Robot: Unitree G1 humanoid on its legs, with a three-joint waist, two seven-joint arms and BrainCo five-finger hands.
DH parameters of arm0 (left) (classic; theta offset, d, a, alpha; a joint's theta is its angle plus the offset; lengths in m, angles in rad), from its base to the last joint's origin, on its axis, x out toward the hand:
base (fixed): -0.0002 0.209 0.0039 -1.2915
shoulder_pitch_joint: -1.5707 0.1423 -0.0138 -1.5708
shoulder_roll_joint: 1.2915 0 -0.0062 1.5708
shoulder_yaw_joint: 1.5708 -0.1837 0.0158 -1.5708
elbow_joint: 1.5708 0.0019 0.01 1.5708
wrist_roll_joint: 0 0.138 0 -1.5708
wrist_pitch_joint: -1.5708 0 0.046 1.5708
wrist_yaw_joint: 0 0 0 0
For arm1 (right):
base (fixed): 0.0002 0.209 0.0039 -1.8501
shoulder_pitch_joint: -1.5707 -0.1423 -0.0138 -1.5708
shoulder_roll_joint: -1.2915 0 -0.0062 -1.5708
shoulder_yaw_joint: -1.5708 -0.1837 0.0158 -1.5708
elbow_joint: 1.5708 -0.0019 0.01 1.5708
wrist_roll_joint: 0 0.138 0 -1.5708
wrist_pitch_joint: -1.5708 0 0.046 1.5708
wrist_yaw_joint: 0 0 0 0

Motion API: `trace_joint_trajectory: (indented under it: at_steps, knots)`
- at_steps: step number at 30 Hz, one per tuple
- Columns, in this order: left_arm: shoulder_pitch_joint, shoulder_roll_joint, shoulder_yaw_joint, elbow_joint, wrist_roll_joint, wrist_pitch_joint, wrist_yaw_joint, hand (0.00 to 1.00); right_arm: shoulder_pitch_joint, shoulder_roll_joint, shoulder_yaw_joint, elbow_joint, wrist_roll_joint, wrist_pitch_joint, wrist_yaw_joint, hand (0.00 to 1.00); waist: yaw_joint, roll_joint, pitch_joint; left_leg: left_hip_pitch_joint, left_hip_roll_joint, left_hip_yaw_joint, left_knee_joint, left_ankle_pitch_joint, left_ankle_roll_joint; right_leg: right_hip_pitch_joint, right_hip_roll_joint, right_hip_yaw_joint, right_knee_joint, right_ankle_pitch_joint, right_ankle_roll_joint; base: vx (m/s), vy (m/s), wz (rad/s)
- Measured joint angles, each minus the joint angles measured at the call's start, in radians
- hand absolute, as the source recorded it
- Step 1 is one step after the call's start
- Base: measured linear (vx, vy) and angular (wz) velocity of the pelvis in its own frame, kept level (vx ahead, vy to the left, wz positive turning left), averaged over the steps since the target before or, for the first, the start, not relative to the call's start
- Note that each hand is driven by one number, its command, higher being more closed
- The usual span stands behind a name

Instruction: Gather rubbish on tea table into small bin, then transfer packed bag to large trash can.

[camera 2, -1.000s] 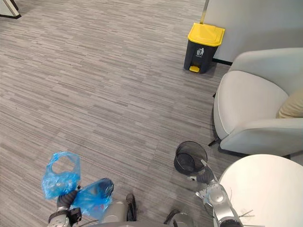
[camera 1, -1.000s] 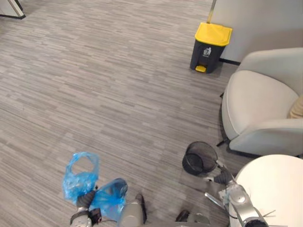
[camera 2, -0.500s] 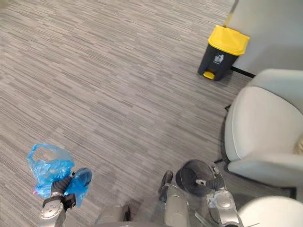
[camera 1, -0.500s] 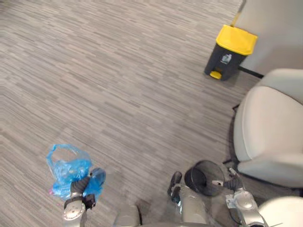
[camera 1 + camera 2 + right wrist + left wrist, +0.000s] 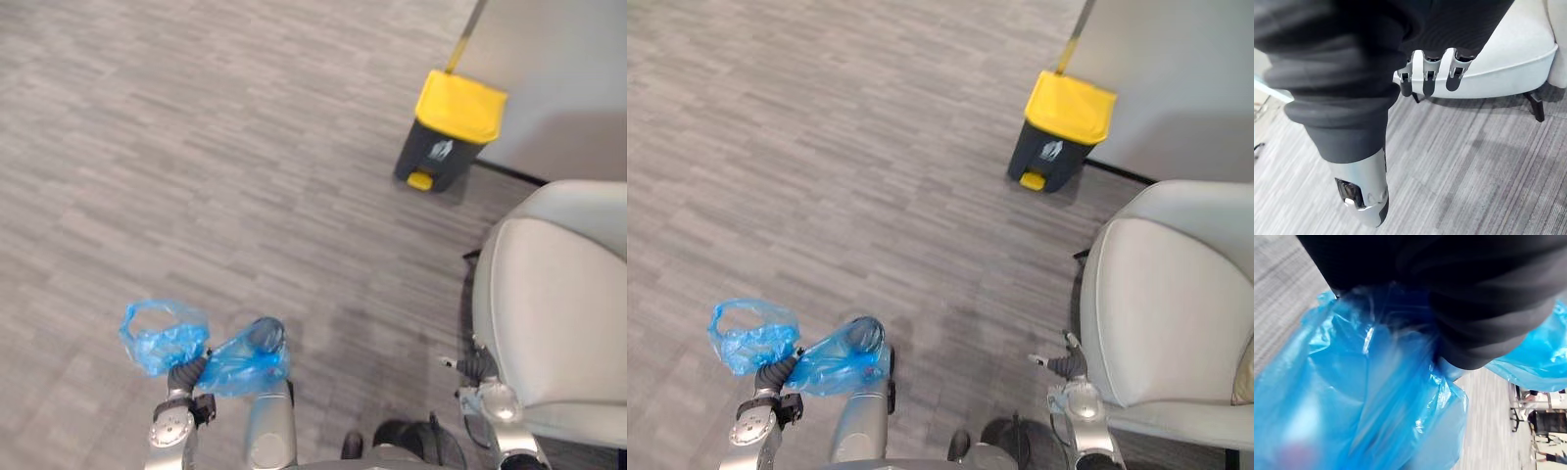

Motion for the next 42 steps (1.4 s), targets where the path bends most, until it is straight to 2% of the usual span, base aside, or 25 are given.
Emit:
trace_joint_trajectory:
  at_steps: [1, 2, 4, 8, 11, 12, 13, 14, 15, 16, 18, 20, 23, 24, 26, 27, 28, 29, 30, 32, 34, 36, 38, 40, 42]
  knots:
    - [0.007, 0.003, -0.008, 0.000, 0.004, 0.005, -0.002, 1.00, -0.011, 0.009, 0.011, 0.000, -0.008, 0.000, 0.000, 0.00, -0.007, 0.010, 0.014, 0.057, -0.005, 0.033, 0.008, -0.034, 0.020, -0.080, -0.039, 0.013, 0.226, 0.071, 0.069, 0.64, 0.260, -0.65]
    - [0.009, 0.004, -0.010, 0.000, 0.005, 0.008, -0.001, 1.00, -0.013, 0.012, 0.016, 0.000, -0.009, 0.000, 0.000, 0.00, -0.020, 0.015, 0.018, 0.089, -0.007, 0.037, 0.008, -0.049, 0.030, -0.122, -0.056, 0.015, 0.325, 0.090, 0.088, 0.57, 0.257, -0.34]
    - [0.008, 0.029, -0.023, -0.003, 0.011, 0.012, 0.010, 1.00, -0.006, 0.017, 0.029, 0.001, -0.009, 0.003, 0.004, 0.00, -0.053, 0.023, 0.024, 0.223, -0.013, 0.066, -0.055, -0.087, 0.051, -0.221, -0.068, -0.018, 0.484, 0.061, 0.028, 0.46, 0.145, -0.11]
    - [-0.004, 0.048, -0.016, -0.008, 0.011, 0.012, 0.023, 1.00, -0.039, 0.011, 0.025, 0.002, -0.011, 0.003, 0.005, 0.00, -0.056, 0.038, 0.033, 0.360, -0.012, 0.113, -0.177, -0.114, 0.043, -0.381, -0.058, -0.126, 0.201, 0.056, -0.022, 0.46, 0.046, -0.29]
    - [-0.011, 0.045, 0.007, 0.002, 0.014, 0.012, 0.026, 1.00, -0.043, 0.002, 0.019, 0.012, -0.031, 0.012, 0.007, 0.00, -0.080, 0.043, 0.045, 0.497, -0.018, 0.119, -0.240, -0.138, 0.004, -0.379, -0.024, -0.156, -0.271, 0.265, -0.030, 0.58, -0.077, 0.20]
    - [-0.009, 0.047, 0.008, 0.003, 0.014, 0.012, 0.026, 1.00, -0.039, 0.002, 0.019, 0.012, -0.036, 0.013, 0.007, 0.00, -0.080, 0.044, 0.046, 0.526, -0.023, 0.116, -0.246, -0.149, -0.012, -0.380, -0.023, -0.152, -0.289, 0.289, -0.037, 0.61, -0.170, 0.37]
    - [-0.005, 0.047, 0.014, 0.013, 0.016, 0.012, 0.028, 1.00, -0.028, -0.004, 0.019, 0.011, -0.040, 0.014, 0.008, 0.00, -0.084, 0.037, 0.039, 0.571, -0.021, 0.100, -0.237, -0.166, -0.026, -0.380, -0.022, -0.115, -0.226, 0.373, -0.089, 0.62, -0.206, 0.40]
    - [-0.004, 0.046, 0.003, 0.022, 0.024, 0.012, 0.027, 1.00, -0.013, -0.014, 0.018, 0.009, -0.040, 0.015, 0.011, 0.00, -0.091, 0.056, 0.031, 0.572, -0.005, 0.073, -0.160, -0.165, -0.029, -0.391, -0.013, -0.116, -0.129, 0.381, -0.105, 0.62, -0.221, 0.36]
    - [-0.002, 0.037, 0.001, 0.024, 0.026, 0.012, 0.025, 1.00, -0.012, -0.024, 0.018, 0.007, -0.040, 0.015, 0.012, 0.00, -0.093, 0.076, 0.027, 0.545, 0.022, 0.061, -0.092, -0.162, -0.032, -0.393, 0.000, -0.128, -0.096, 0.349, -0.121, 0.63, -0.213, 0.13]
    - [-0.003, 0.016, 0.003, 0.026, 0.029, 0.011, 0.025, 1.00, -0.018, -0.036, 0.013, -0.001, -0.040, 0.015, 0.013, 0.00, -0.090, 0.114, 0.021, 0.467, 0.081, 0.054, 0.083, -0.125, -0.081, -0.383, 0.031, -0.138, -0.073, 0.301, -0.140, 0.50, -0.160, -0.08]
    - [-0.013, -0.004, 0.002, 0.050, 0.032, 0.013, 0.021, 1.00, -0.035, -0.041, 0.015, -0.007, -0.037, 0.015, 0.011, 0.00, -0.082, 0.146, 0.042, 0.333, 0.171, 0.046, 0.391, 0.018, -0.085, -0.293, 0.095, -0.146, -0.121, 0.268, -0.179, 0.73, -0.225, -0.21]
    - [-0.017, -0.020, 0.001, 0.063, 0.032, 0.014, 0.019, 1.00, -0.040, -0.019, 0.015, -0.014, -0.035, 0.016, 0.007, 0.00, -0.075, 0.133, 0.055, 0.227, 0.202, 0.056, 0.602, -0.059, -0.046, -0.170, 0.139, -0.127, -0.211, 0.261, -0.192, 0.53, -0.130, -0.34]
    - [-0.023, -0.022, -0.025, 0.060, 0.032, 0.014, 0.016, 1.00, -0.061, -0.004, 0.014, -0.019, -0.014, 0.009, -0.010, 0.00, -0.034, 0.081, 0.063, 0.084, 0.134, 0.119, 0.467, -0.133, 0.009, -0.015, 0.144, -0.041, -0.344, 0.258, -0.194, 0.58, -0.039, -0.75]
    - [-0.030, -0.021, -0.023, 0.059, 0.032, 0.013, 0.016, 1.00, -0.078, -0.006, 0.005, -0.021, -0.006, 0.010, -0.014, 0.00, -0.016, 0.078, 0.070, 0.029, 0.093, 0.102, 0.292, -0.131, 0.007, 0.027, 0.138, 0.004, -0.383, 0.248, -0.179, 0.56, 0.104, -0.95]
    - [-0.033, -0.026, -0.016, 0.057, 0.032, 0.013, 0.017, 1.00, -0.088, -0.005, -0.010, -0.011, -0.007, 0.009, -0.014, 0.00, -0.012, 0.087, 0.074, 0.040, 0.051, 0.059, -0.017, -0.065, -0.052, 0.064, 0.130, 0.037, -0.389, 0.218, -0.141, 0.40, 0.167, -0.70]
    - [-0.031, -0.034, -0.016, 0.057, 0.032, 0.013, 0.018, 1.00, -0.086, -0.011, -0.022, -0.006, -0.007, 0.009, -0.014, 0.00, -0.008, 0.112, 0.076, 0.059, 0.052, 0.042, -0.152, 0.032, -0.051, 0.082, 0.142, 0.053, -0.387, 0.198, -0.125, 0.35, 0.211, -0.75]
    - [-0.027, -0.036, -0.009, 0.059, 0.032, 0.013, 0.019, 1.00, -0.079, -0.008, -0.023, 0.014, -0.007, 0.012, -0.019, 0.00, 0.005, 0.110, 0.076, 0.090, 0.050, 0.045, -0.145, 0.124, 0.008, 0.105, 0.139, 0.088, -0.368, 0.160, -0.097, 0.53, 0.317, -0.60]
    - [-0.032, -0.032, 0.012, 0.040, 0.032, 0.012, 0.020, 1.00, -0.064, 0.008, -0.016, 0.018, -0.007, 0.013, -0.017, 0.00, 0.002, 0.064, 0.051, 0.085, 0.007, 0.066, -0.113, 0.060, 0.022, 0.079, 0.078, 0.094, -0.302, 0.106, -0.069, 0.44, 0.254, -0.44]
    - [-0.033, -0.032, 0.015, 0.034, 0.032, 0.010, 0.020, 1.00, -0.054, 0.011, -0.016, 0.019, -0.007, 0.013, -0.017, 0.00, -0.001, 0.052, 0.045, 0.081, -0.002, 0.080, -0.087, 0.029, 0.029, 0.064, 0.064, 0.096, -0.252, 0.074, -0.048, 0.54, 0.238, -0.30]
    - [-0.018, -0.034, 0.015, 0.037, 0.033, 0.015, 0.019, 1.00, -0.062, 0.018, -0.011, 0.030, -0.008, 0.013, -0.014, 0.00, 0.001, 0.044, 0.045, 0.134, -0.007, 0.145, -0.022, -0.070, 0.052, -0.042, 0.015, 0.096, 0.058, 0.037, 0.048, 0.43, 0.169, -0.63]
    - [0.009, -0.026, 0.014, 0.036, 0.033, 0.021, 0.020, 1.00, -0.062, 0.019, 0.013, 0.035, -0.009, 0.013, -0.014, 0.00, -0.007, 0.043, 0.047, 0.221, -0.016, 0.180, -0.017, -0.119, 0.074, -0.136, -0.051, 0.056, 0.338, 0.086, 0.125, 0.37, 0.155, -0.42]
    - [0.029, -0.007, 0.015, 0.034, 0.032, 0.022, 0.028, 1.00, -0.054, 0.020, 0.028, 0.040, -0.010, 0.015, -0.013, 0.00, -0.027, 0.052, 0.051, 0.297, -0.017, 0.193, -0.027, -0.150, 0.084, -0.198, -0.109, -0.055, 0.465, 0.055, 0.057, 0.50, 0.079, -0.13]
    - [0.029, 0.012, 0.021, 0.035, 0.032, 0.023, 0.042, 1.00, -0.063, 0.020, 0.027, 0.040, -0.019, 0.015, -0.013, 0.00, -0.027, 0.044, 0.047, 0.347, -0.013, 0.200, -0.071, -0.153, 0.079, -0.272, -0.122, -0.149, 0.401, 0.028, 0.008, 0.43, -0.014, -0.11]
    - [0.024, 0.020, 0.026, 0.037, 0.032, 0.023, 0.044, 1.00, -0.076, 0.011, 0.026, 0.054, -0.039, 0.015, -0.013, 0.00, -0.029, 0.047, 0.049, 0.388, 0.001, 0.198, -0.089, -0.149, 0.071, -0.310, -0.091, -0.209, 0.207, 0.033, -0.016, 0.41, -0.081, 0.04]
    - [0.026, 0.021, 0.035, 0.041, 0.033, 0.023, 0.044, 1.00, -0.080, 0.006, 0.026, 0.072, -0.040, 0.015, -0.013, 0.00, -0.030, 0.046, 0.050, 0.425, 0.010, 0.192, -0.087, -0.145, 0.056, -0.303, -0.030, -0.194, -0.016, 0.123, -0.055, 0.39, -0.110, 0.16]
